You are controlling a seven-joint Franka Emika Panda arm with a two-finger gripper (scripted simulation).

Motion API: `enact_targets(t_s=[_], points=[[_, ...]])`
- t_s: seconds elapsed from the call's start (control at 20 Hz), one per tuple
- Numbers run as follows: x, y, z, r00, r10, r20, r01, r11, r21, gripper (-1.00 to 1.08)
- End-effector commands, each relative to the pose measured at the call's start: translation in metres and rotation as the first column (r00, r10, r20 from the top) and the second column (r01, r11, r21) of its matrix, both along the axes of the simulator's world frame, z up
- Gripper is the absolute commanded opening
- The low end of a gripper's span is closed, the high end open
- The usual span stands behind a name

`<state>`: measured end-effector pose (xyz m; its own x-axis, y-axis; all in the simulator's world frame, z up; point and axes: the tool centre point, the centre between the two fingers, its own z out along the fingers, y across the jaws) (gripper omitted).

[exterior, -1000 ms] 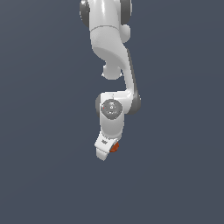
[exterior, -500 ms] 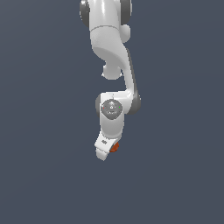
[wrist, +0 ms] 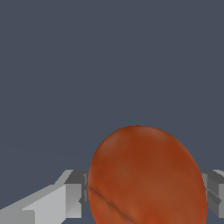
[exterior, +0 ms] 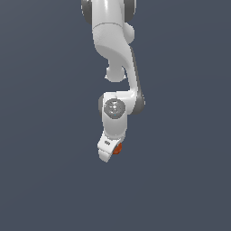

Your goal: Pick up the object and move it to a goal position.

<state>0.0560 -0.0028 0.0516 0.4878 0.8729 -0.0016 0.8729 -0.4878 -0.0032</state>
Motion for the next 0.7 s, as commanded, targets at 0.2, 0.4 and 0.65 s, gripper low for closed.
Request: enact_targets(t_s=[0.2,0.4,0.65], points=[[-0.021,-0.003,0.014,1.000,0.000,0.003,0.000,1.000,-0.001,-1.00],[-0.042,-0.006,0.025,1.000,0.000,0.003,0.000,1.000,-0.001,-1.00],[-0.064,-0.010,0.038,1.000,0.000,0.003,0.000,1.000,-0.001,-1.00]])
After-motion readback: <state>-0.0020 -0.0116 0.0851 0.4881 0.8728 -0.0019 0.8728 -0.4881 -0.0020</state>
